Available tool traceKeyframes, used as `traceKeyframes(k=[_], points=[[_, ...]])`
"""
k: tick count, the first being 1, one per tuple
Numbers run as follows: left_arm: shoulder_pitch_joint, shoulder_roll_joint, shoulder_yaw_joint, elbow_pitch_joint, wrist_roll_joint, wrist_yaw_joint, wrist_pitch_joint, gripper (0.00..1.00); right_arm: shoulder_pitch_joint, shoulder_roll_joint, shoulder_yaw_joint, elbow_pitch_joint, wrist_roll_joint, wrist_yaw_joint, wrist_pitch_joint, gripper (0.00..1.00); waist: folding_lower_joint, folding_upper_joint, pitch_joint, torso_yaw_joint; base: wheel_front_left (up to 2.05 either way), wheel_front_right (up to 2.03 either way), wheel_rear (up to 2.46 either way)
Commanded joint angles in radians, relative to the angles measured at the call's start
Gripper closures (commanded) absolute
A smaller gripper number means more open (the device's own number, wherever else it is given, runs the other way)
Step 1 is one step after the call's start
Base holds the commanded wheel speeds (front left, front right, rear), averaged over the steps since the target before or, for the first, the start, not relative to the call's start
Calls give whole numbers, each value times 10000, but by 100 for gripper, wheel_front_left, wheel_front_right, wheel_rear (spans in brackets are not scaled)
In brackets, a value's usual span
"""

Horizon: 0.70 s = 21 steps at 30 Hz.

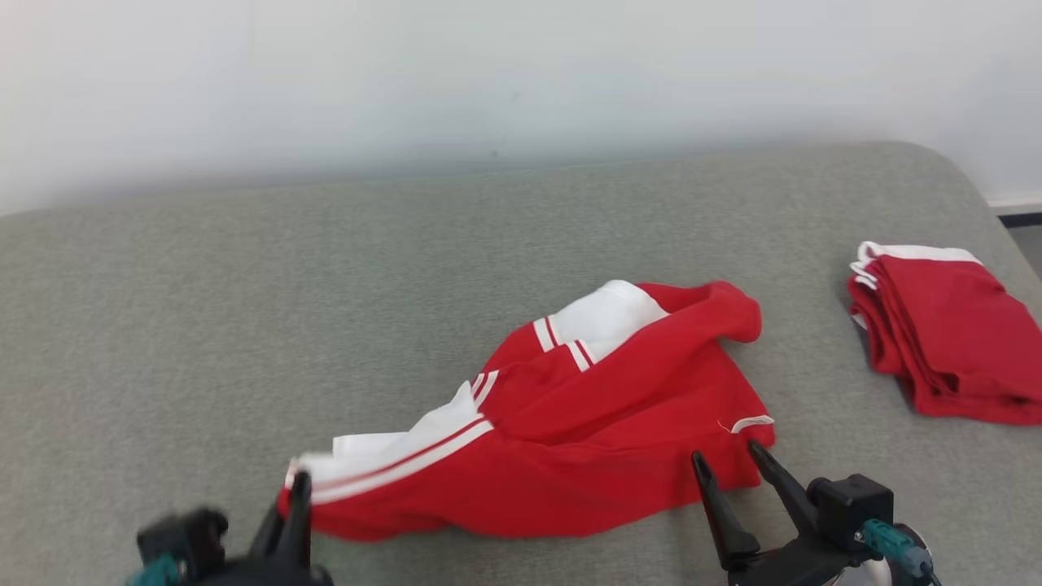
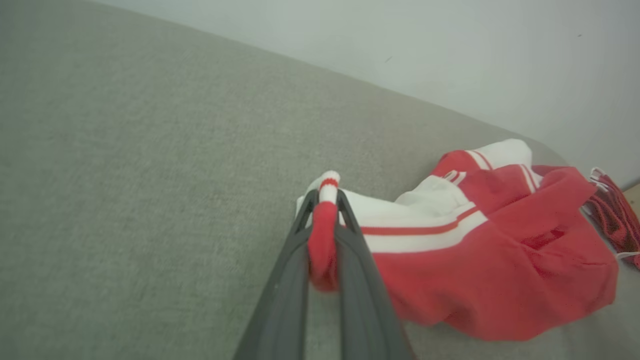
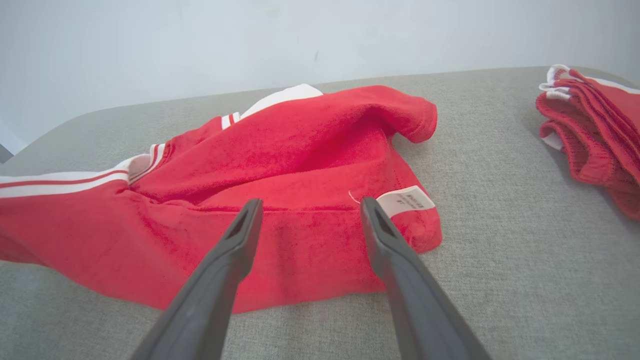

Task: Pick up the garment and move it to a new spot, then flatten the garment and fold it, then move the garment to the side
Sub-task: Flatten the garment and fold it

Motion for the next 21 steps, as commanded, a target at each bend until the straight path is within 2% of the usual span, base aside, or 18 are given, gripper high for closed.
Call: traceKeyframes(k=[1,7,9,12,15,17,20,21], points=[[209,-116,57,238,-168,-117,-233,100,76,-17,-15,-58,-60,-19,46,0,2,1,-10,341,0,0,0],[691,-598,43,2067,-570,-764,-1182,100,79,-125,93,-232,-72,-19,293,0,2,1,-183,631,0,0,0],[689,-797,-49,2560,-797,-932,-1017,0,146,-151,130,-284,-49,-19,352,0,2,1,-237,662,0,0,0],[674,-996,-281,2910,-1167,-1367,-521,0,213,-187,140,-380,-10,-19,447,0,2,1,-316,673,0,0,0],[895,-1108,-185,2694,-1896,-1854,-8,0,247,-279,-55,-469,-57,-19,471,0,2,1,-396,602,0,0,0],[941,-911,77,2359,-2130,-1873,71,0,304,-297,-219,-556,-95,-19,478,0,2,1,-424,533,0,0,0],[934,-454,399,1716,-1969,-1540,30,0,412,-307,-492,-714,-199,-19,566,0,2,1,-419,413,0,0,0],[934,-454,399,1716,-1969,-1540,30,0,412,-307,-492,-714,-199,-19,566,0,2,1,-419,413,0,0,0]])
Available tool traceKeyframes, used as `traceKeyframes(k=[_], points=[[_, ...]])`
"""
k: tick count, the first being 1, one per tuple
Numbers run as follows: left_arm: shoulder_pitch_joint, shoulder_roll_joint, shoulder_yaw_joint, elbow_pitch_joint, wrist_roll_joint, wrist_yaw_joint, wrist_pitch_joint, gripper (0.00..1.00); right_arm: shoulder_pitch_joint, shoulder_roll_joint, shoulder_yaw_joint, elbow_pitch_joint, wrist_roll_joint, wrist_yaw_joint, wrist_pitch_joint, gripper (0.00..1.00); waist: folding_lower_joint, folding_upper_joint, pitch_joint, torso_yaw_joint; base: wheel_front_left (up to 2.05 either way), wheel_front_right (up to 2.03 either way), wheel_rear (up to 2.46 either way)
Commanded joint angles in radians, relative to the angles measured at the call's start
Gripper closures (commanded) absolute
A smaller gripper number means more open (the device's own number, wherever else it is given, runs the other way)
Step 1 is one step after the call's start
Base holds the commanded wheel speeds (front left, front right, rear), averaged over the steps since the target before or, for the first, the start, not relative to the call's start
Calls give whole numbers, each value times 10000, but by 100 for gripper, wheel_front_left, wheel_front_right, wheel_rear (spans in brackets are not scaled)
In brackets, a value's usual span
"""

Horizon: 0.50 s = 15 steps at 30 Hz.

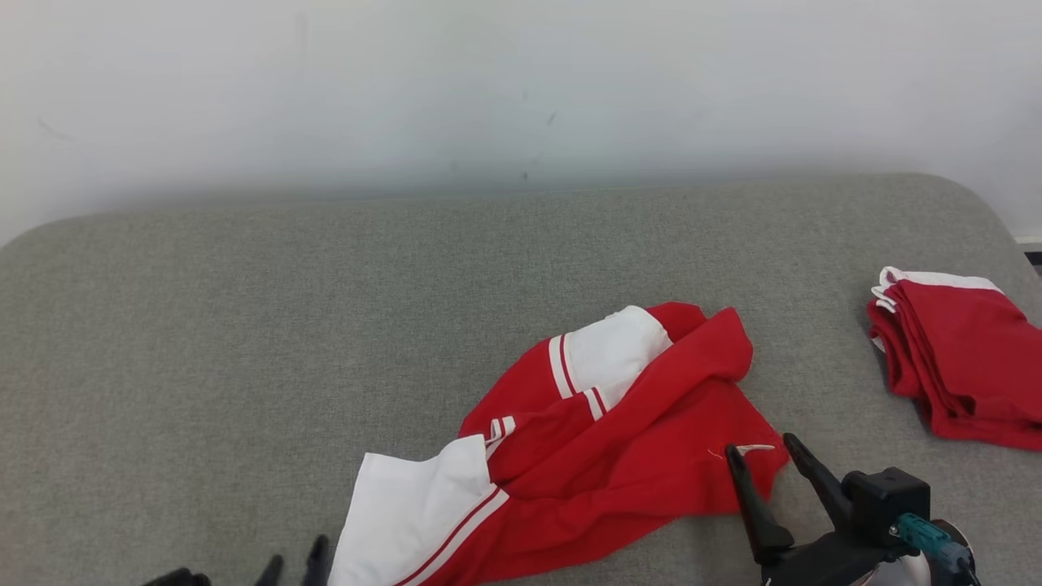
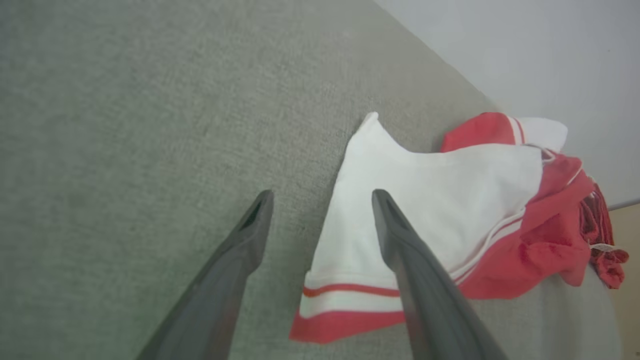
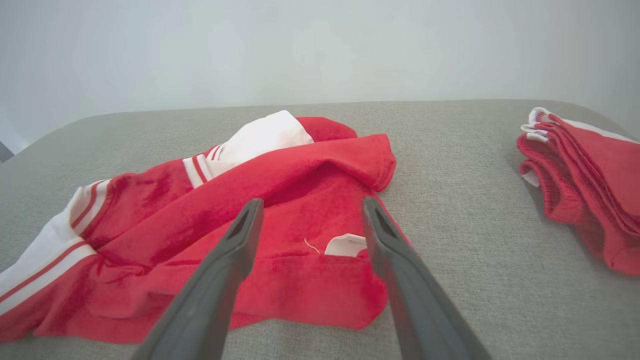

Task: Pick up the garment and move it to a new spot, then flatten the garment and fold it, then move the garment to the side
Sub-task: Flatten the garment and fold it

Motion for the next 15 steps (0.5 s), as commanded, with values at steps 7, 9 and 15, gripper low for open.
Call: traceKeyframes(k=[7,9,15], points=[[-857,946,78,-1144,965,1137,651,0,183,-3,-519,-500,-190,-19,263,0,1,0,301,-261,0,0,0],[-1270,1052,-213,-998,1305,1252,970,0,157,24,-569,-539,-209,-19,316,0,1,0,432,-276,0,0,0],[-2590,1149,-1116,228,1854,1215,2276,0,-82,72,-426,-626,-179,-19,356,0,1,0,733,-496,0,0,0]])
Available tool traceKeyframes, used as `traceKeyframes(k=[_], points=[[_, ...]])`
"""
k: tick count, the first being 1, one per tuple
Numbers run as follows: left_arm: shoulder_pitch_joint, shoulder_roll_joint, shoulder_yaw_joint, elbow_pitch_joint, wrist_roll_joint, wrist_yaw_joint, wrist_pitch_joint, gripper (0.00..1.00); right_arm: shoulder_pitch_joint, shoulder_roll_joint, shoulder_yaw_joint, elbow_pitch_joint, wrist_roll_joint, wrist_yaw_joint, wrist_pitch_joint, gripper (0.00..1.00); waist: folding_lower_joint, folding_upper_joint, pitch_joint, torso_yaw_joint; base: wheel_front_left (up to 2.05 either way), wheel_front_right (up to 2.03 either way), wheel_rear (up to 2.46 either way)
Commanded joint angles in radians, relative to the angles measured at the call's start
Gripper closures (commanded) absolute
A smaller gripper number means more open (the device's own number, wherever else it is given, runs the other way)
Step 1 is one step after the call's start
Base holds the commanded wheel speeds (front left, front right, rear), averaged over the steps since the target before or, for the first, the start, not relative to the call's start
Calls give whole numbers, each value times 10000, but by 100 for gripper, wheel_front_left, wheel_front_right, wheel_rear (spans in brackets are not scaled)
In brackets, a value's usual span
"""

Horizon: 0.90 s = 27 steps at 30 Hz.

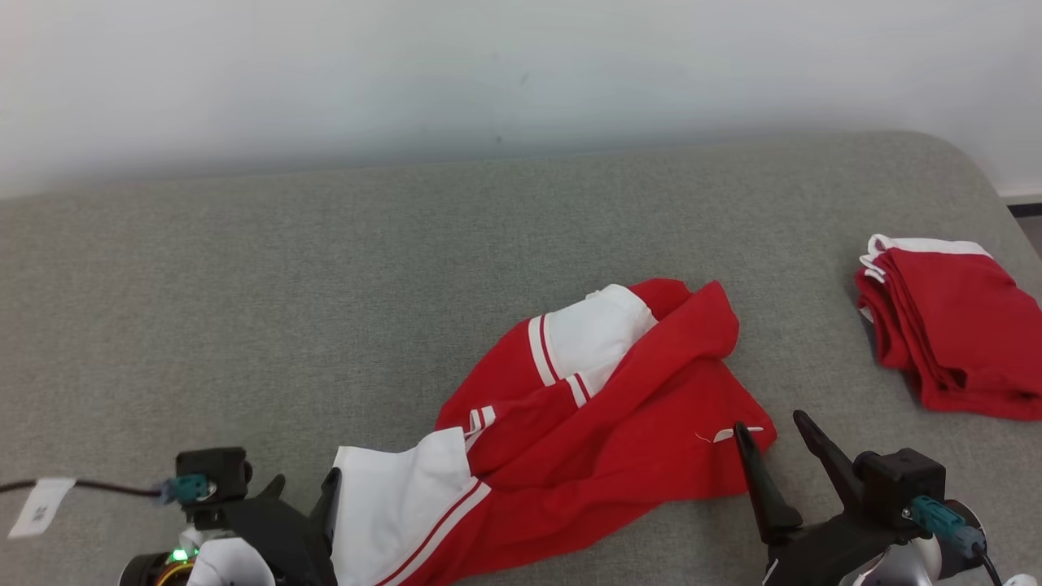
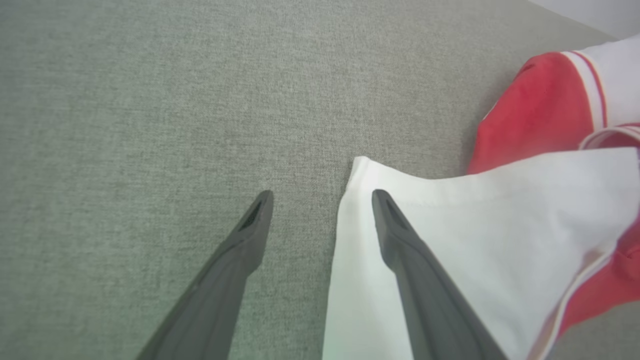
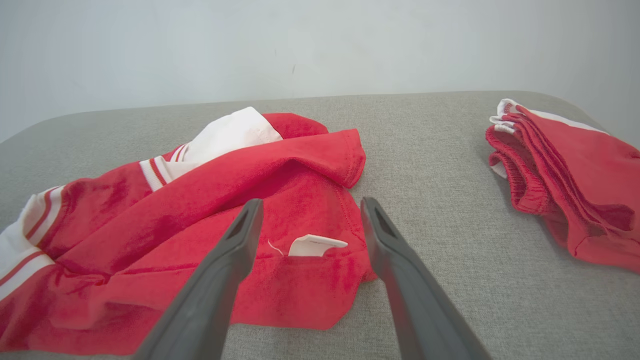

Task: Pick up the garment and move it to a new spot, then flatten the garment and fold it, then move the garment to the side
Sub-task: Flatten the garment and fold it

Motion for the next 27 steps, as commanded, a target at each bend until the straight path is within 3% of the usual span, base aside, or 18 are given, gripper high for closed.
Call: traceKeyframes(k=[1,6,16,17,20,23,24,27], points=[[-305,70,-118,229,159,1,189,0,-68,22,32,-9,22,-19,-24,0,-2,-1,139,-168,0,0,0],[-910,195,-443,861,572,182,569,0,-131,49,54,117,99,-19,-119,0,-2,-1,260,-315,0,0,0],[-1468,350,-1212,1188,1145,-113,1129,3,-230,99,29,178,100,-19,-232,0,-2,-1,384,-407,0,0,0],[-1492,334,-1290,1174,1196,-174,1139,8,-221,102,13,185,98,-19,-240,0,-2,-1,397,-398,0,0,0],[-1627,265,-1462,1210,1308,-165,1192,47,-214,141,14,208,71,-19,-234,0,-2,-1,433,-384,0,0,0],[-1697,266,-1508,1302,1450,-77,1130,73,-276,142,42,218,57,-19,-244,0,-2,-1,478,-384,0,0,0],[-1709,262,-1524,1346,1473,-55,1107,100,-292,138,52,223,58,-19,-244,0,-2,-1,496,-384,0,0,0],[-1812,225,-1547,1433,1529,15,1060,100,-299,93,-62,326,22,-19,-66,0,-2,-1,549,-381,0,0,0]])
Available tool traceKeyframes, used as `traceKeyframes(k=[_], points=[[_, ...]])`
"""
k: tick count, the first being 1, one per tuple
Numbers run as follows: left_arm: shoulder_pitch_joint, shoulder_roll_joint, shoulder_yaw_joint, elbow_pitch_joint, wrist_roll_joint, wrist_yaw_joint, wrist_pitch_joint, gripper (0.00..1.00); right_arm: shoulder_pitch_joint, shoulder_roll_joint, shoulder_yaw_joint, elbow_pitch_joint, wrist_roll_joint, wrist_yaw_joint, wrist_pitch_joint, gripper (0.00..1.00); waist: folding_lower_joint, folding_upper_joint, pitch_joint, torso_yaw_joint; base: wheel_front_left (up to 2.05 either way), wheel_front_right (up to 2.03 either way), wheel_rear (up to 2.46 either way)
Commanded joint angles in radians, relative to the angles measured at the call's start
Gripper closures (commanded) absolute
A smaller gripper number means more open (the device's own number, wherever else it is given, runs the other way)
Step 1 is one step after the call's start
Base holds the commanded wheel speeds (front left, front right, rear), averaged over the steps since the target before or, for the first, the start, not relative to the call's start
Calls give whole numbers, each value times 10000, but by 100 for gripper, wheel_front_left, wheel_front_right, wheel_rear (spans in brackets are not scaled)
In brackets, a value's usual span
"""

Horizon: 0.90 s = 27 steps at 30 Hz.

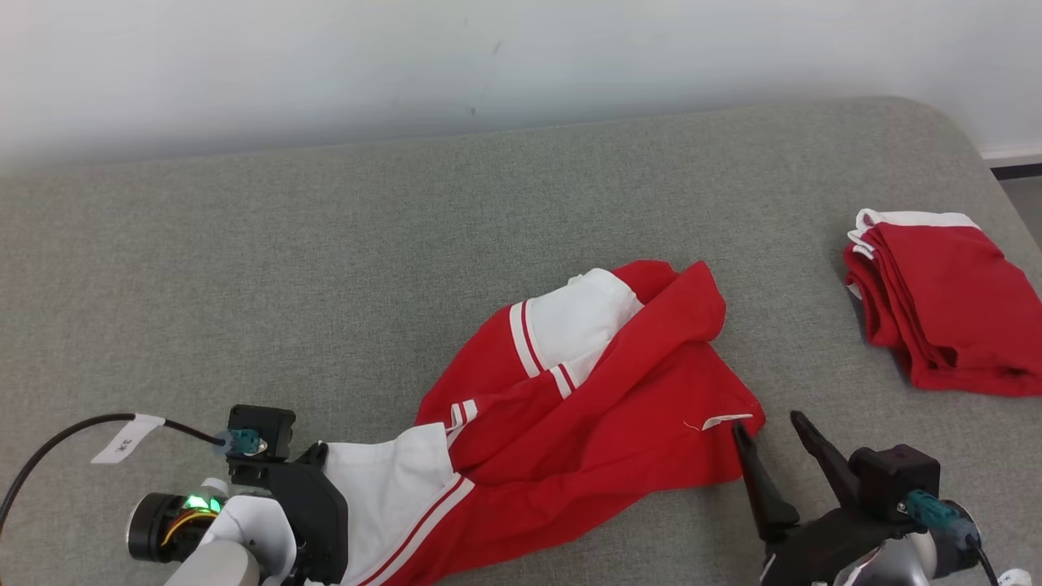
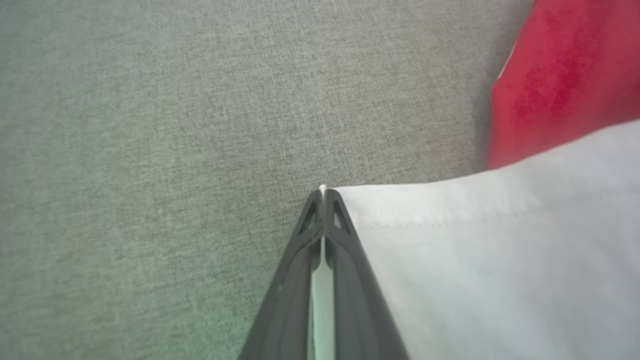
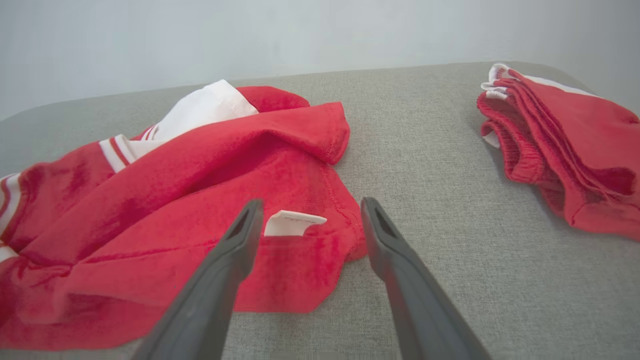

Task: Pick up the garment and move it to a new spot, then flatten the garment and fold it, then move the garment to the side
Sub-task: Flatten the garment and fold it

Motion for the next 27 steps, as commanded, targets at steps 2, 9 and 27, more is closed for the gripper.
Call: traceKeyframes(k=[2,9,27], points=[[-80,-68,-23,116,93,46,-35,100,-34,-41,-202,129,-49,-19,246,0,-1,-1,37,2,0,0,0],[170,-358,-347,-64,152,56,-144,100,-428,-132,-1424,363,-374,-19,2532,0,-1,-1,212,70,0,0,0],[13,-615,-474,91,-34,43,-368,100,-2457,-712,-770,1369,-1091,-19,5809,0,-1,-1,563,549,0,0,0]])
